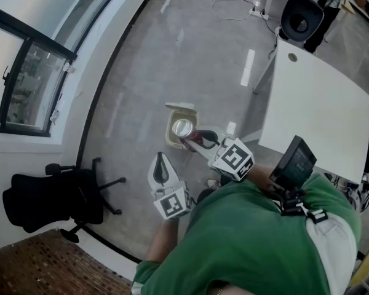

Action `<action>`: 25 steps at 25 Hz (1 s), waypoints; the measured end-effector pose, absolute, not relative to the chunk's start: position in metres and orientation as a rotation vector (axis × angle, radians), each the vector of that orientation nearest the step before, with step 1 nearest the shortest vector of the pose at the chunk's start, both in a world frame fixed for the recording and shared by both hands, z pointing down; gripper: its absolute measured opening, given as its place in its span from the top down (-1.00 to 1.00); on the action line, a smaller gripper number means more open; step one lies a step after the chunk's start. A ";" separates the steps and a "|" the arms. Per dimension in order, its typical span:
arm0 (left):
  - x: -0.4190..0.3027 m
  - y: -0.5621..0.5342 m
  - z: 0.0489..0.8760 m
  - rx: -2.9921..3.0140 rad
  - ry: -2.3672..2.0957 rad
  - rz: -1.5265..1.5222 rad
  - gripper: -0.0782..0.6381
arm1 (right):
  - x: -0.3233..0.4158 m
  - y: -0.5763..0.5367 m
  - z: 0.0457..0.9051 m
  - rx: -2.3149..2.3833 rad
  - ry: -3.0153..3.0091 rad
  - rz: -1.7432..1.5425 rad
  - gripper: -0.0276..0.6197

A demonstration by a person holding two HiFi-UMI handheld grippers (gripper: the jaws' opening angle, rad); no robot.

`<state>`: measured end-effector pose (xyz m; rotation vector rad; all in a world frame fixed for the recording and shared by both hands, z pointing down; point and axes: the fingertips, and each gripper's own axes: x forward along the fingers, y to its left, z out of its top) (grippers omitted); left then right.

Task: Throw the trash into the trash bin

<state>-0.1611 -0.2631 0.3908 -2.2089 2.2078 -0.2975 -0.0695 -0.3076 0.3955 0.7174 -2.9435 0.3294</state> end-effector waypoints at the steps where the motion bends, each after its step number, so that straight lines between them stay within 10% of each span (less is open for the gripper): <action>1: -0.161 -0.269 0.391 -2.207 2.209 -0.304 0.77 | -0.071 -0.314 0.397 0.709 -2.944 0.332 0.70; 25: -0.215 -0.337 0.446 -2.161 2.299 -0.501 0.77 | -0.130 -0.385 0.455 0.532 -2.839 0.406 0.70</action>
